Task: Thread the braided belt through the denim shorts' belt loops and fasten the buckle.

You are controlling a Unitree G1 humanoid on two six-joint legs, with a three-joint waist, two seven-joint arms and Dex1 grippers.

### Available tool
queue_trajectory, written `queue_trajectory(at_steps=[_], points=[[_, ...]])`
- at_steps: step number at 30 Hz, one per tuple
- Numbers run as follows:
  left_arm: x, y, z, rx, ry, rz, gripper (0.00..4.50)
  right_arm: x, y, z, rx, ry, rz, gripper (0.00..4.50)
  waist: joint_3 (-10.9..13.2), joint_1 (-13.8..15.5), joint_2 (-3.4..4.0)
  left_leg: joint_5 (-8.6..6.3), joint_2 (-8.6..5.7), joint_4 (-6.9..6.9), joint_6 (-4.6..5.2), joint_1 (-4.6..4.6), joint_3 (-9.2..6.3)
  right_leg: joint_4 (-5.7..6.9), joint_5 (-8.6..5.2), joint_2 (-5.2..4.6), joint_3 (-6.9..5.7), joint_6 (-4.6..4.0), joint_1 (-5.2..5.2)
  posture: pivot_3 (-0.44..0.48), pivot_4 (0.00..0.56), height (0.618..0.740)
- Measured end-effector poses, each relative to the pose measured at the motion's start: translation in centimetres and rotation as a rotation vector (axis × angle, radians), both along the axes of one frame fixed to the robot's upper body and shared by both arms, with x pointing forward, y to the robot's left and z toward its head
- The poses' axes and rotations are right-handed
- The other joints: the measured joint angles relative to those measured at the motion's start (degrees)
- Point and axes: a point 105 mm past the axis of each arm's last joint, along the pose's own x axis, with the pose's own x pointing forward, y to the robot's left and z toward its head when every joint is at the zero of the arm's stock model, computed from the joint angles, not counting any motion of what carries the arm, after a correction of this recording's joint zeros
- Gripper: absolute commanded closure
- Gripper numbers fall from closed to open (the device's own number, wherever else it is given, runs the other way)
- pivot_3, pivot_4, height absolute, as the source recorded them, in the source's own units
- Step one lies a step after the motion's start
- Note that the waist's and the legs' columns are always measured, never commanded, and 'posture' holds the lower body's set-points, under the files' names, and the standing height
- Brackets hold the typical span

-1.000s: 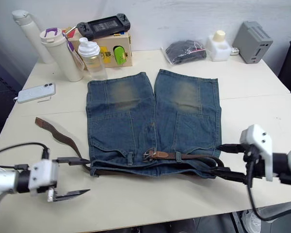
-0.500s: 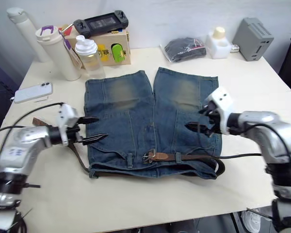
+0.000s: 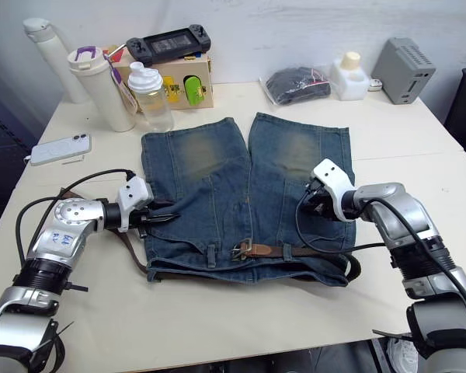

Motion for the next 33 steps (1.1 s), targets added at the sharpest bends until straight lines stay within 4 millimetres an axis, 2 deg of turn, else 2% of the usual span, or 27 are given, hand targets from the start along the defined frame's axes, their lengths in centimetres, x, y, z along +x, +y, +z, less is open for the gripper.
queue_trajectory(at_steps=[1,6,9,10,15,21,23,24,27,28,31,32,33], points=[[0.0,0.0,-0.1,0.003,-0.001,0.001,4.49,0.0,0.0,-0.1,-0.001,0.001,0.000,4.50,-0.13,-0.02,0.02,0.00,0.01,0.00,0.00,0.00,-0.01,0.00,0.00,0.01,-0.01,0.00,0.01,0.000,0.150,0.690],[0.6,-0.2,-0.1,0.059,-0.065,0.000,4.49,1.4,0.1,-0.2,-0.053,-0.066,-0.020,4.50,-0.51,-0.15,-0.05,0.03,-0.10,0.04,0.05,0.11,0.00,0.03,0.00,-0.04,-0.01,0.00,0.13,0.000,0.150,0.690],[2.5,-1.2,0.2,0.114,-0.149,0.018,4.49,3.4,-0.4,0.1,-0.130,-0.155,-0.067,4.50,-0.52,0.42,-0.05,0.04,-0.38,0.15,0.01,0.06,-0.18,0.04,0.03,-0.37,0.03,0.04,0.13,0.000,0.150,0.690],[3.1,-1.4,0.3,0.130,-0.176,0.029,4.49,3.9,-0.5,0.2,-0.159,-0.182,-0.076,4.50,-0.52,0.45,-0.05,0.07,-0.48,0.15,-0.02,0.03,-0.24,0.07,0.04,-0.82,0.00,0.06,0.10,0.000,0.150,0.690],[6.0,-1.9,1.3,0.193,-0.275,0.098,4.49,6.0,-0.6,0.8,-0.247,-0.278,-0.109,4.50,-0.52,0.14,-0.05,0.29,-0.61,0.07,0.25,-0.16,-0.32,0.30,0.05,-0.78,-0.10,0.08,0.01,0.000,0.150,0.690],[7.1,-2.2,1.5,0.214,-0.323,0.125,4.49,6.8,-0.5,0.9,-0.252,-0.309,-0.141,4.50,-0.52,-0.05,-0.05,0.34,-0.61,0.03,0.29,-0.19,-0.33,0.29,0.05,-0.74,-0.14,0.08,0.00,0.000,0.150,0.690],[7.1,-2.3,1.6,0.210,-0.327,0.122,3.50,6.9,-0.6,0.9,-0.248,-0.314,-0.150,3.83,-0.51,-0.03,-0.05,0.34,-0.62,0.03,0.29,-0.21,-0.34,0.29,0.05,-0.79,-0.15,0.08,0.00,0.000,0.150,0.690],[7.0,-2.2,1.7,0.200,-0.328,0.124,3.36,7.0,-0.7,1.1,-0.249,-0.326,-0.158,3.70,-0.51,-0.06,-0.05,0.34,-0.63,0.03,0.29,-0.21,-0.35,0.29,0.05,-0.81,-0.14,0.08,-0.01,0.000,0.150,0.690],[6.6,-1.5,2.0,0.156,-0.319,0.148,2.03,7.1,-1.6,1.9,-0.222,-0.344,-0.204,2.24,-0.50,-0.54,-0.05,0.33,-0.62,-0.04,0.28,-0.27,-0.37,0.25,0.04,-0.83,-0.14,0.08,-0.08,0.000,0.150,0.690],[6.5,-1.2,2.1,0.152,-0.318,0.155,1.77,7.0,-1.8,2.2,-0.206,-0.347,-0.214,1.95,-0.49,-0.76,-0.04,0.33,-0.62,-0.06,0.28,-0.29,-0.40,0.24,0.04,-0.82,-0.16,0.08,-0.09,0.000,0.150,0.690],[5.8,-0.3,2.9,0.132,-0.327,0.190,0.52,5.8,-1.2,3.8,-0.121,-0.365,-0.194,0.55,-0.40,-1.27,0.05,0.32,-0.58,-0.11,0.27,-0.49,-0.45,0.20,0.04,-0.81,-0.17,0.08,-0.28,0.000,0.150,0.690],[5.5,-0.1,3.2,0.124,-0.324,0.202,0.49,5.3,-0.9,4.5,-0.089,-0.367,-0.183,0.14,-0.32,-1.33,0.07,0.32,-0.57,-0.11,0.26,-0.51,-0.45,0.20,0.04,-0.78,-0.20,0.08,-0.30,0.000,0.150,0.690],[5.1,0.1,3.5,0.112,-0.322,0.207,0.49,4.6,-0.5,5.2,-0.061,-0.374,-0.166,0.06,-0.19,-1.41,0.12,0.32,-0.54,-0.12,0.26,-0.56,-0.44,0.18,0.04,-0.77,-0.19,0.08,-0.33,0.000,0.150,0.690]])
